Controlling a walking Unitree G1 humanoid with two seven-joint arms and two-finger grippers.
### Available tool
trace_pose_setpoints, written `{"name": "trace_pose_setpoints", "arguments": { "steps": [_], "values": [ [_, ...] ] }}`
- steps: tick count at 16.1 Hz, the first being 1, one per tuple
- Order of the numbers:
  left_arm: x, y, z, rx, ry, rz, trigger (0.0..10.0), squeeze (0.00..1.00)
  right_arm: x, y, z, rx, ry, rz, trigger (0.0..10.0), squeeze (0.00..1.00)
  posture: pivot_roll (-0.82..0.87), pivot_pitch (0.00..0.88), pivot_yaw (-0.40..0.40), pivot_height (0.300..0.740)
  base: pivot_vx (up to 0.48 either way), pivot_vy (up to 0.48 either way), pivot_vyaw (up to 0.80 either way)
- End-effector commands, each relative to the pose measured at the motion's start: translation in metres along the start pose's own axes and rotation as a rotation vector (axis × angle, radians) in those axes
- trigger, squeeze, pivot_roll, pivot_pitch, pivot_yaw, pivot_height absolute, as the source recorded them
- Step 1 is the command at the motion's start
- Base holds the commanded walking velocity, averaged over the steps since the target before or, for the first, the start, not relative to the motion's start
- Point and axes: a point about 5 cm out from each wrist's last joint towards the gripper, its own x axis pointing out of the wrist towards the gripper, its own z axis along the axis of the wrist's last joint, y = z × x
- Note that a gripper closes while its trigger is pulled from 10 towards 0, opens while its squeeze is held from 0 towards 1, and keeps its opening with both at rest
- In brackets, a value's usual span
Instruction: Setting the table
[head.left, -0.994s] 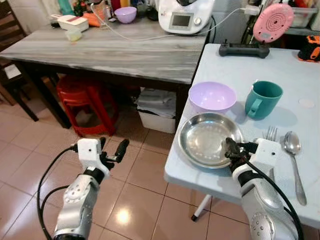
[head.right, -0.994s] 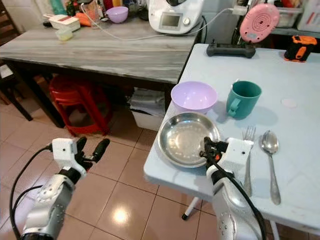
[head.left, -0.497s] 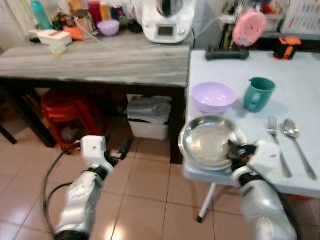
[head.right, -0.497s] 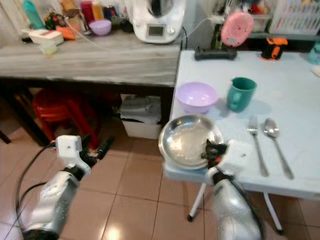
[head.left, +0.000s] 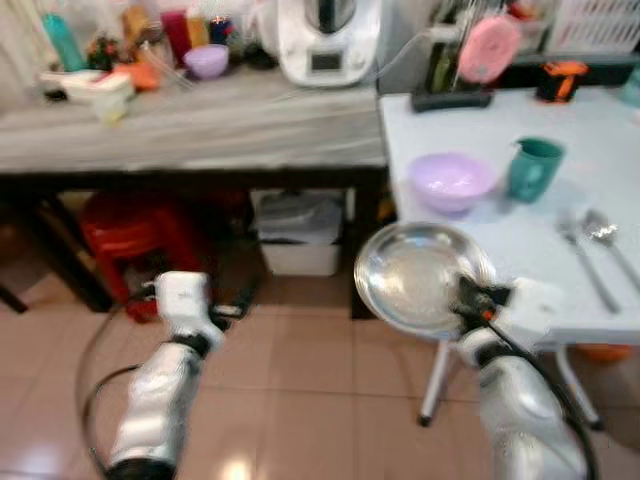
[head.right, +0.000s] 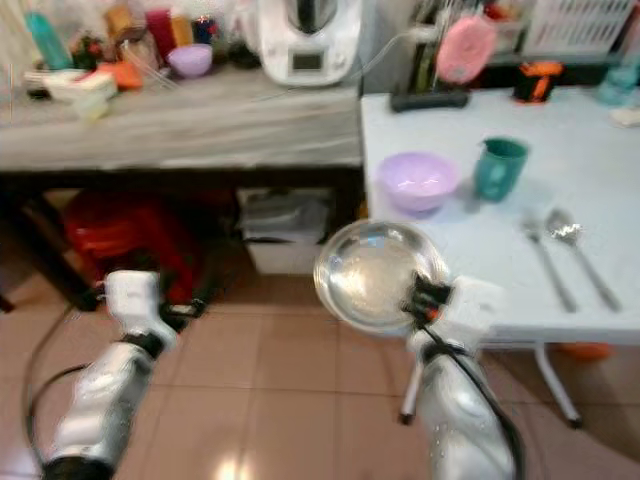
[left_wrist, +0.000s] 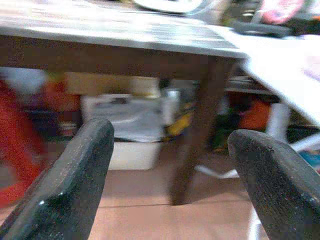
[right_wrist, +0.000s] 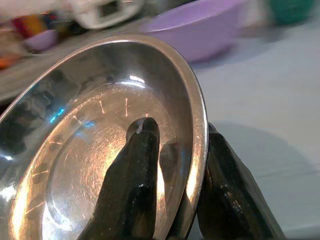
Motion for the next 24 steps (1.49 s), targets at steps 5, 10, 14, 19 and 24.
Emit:
{"name": "trace_pose_setpoints", "arguments": {
  "steps": [5, 10, 14, 19, 24],
  "values": [
    [0.001, -0.005, -0.002, -0.006, -0.006, 0.003, 10.0, 0.0, -0.001, -0.003, 0.003, -0.02, -0.027, -0.011, 10.0, 0.0, -0.07, 0.012, 0.093, 0.74, 0.0, 0.393, 0.0],
    [0.005, -0.007, -0.003, -0.01, -0.004, -0.002, 10.0, 0.0, 0.003, -0.001, 0.004, -0.017, -0.038, -0.009, 10.0, 0.0, -0.07, 0.0, 0.092, 0.74, 0.0, 0.396, 0.0],
    [0.005, -0.008, -0.008, -0.023, 0.009, 0.0, 10.0, 0.0, 0.003, -0.004, -0.001, -0.002, -0.024, -0.026, 10.0, 0.0, -0.07, 0.0, 0.085, 0.74, 0.0, 0.398, 0.0],
    [0.006, -0.006, -0.006, -0.017, -0.024, 0.013, 10.0, 0.0, 0.007, -0.009, -0.002, -0.006, -0.026, -0.04, 10.0, 0.0, -0.08, 0.0, 0.085, 0.74, 0.0, 0.223, 0.0],
    [0.008, -0.007, 0.002, -0.004, -0.077, 0.013, 10.0, 0.0, 0.011, 0.001, 0.002, -0.009, -0.064, -0.018, 10.0, 0.0, -0.09, 0.0, 0.107, 0.74, 0.0, 0.0, 0.0]
  ]
}}
